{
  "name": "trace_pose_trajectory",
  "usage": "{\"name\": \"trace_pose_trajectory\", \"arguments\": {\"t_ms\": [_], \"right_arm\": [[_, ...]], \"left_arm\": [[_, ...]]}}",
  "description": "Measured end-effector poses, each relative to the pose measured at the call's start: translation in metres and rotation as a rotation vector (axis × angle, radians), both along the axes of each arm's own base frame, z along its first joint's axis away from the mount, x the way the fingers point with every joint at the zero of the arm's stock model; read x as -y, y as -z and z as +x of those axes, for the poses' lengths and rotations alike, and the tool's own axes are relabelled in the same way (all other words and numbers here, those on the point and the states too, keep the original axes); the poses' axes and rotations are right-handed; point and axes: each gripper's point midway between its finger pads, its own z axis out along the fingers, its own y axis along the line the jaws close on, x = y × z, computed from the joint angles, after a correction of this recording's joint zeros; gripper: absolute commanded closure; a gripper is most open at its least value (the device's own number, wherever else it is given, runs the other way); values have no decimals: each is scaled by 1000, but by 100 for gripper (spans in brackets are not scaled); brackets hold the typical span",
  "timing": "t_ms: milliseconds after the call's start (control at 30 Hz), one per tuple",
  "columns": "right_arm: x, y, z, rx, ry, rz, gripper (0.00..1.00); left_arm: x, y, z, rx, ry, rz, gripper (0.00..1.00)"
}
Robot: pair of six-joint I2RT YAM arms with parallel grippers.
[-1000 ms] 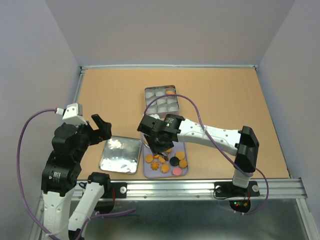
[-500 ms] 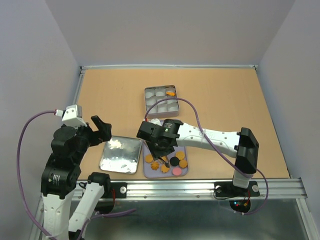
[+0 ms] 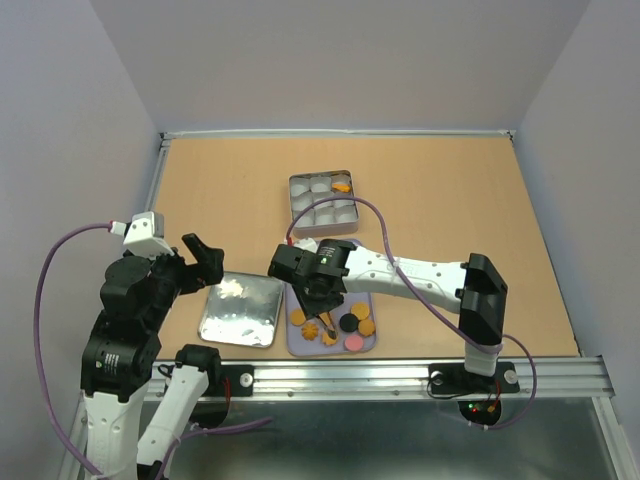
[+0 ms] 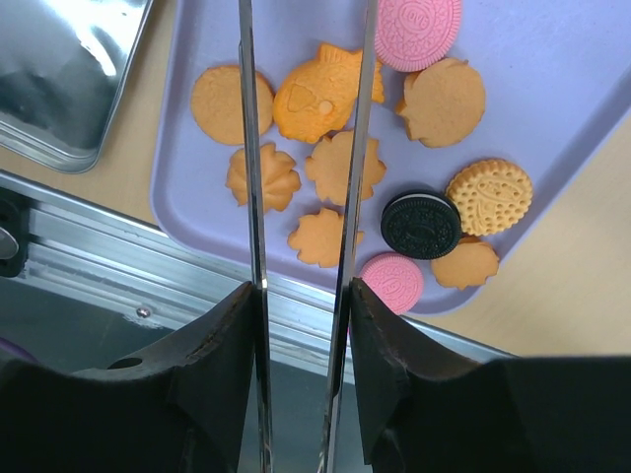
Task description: Pack the cookies
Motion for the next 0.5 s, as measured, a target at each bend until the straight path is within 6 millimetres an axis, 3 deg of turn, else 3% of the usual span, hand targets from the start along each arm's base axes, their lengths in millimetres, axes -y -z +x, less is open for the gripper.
{"name": "trace_pose_trajectory", "arguments": {"t_ms": [300, 500], "right_arm": [[7, -5, 3, 21, 18, -29, 61], [3, -41, 20, 93, 38, 2, 62]], "left_arm": [[1, 2, -1, 1, 6, -3, 1], [1, 4, -2, 2, 7, -3, 1]]}}
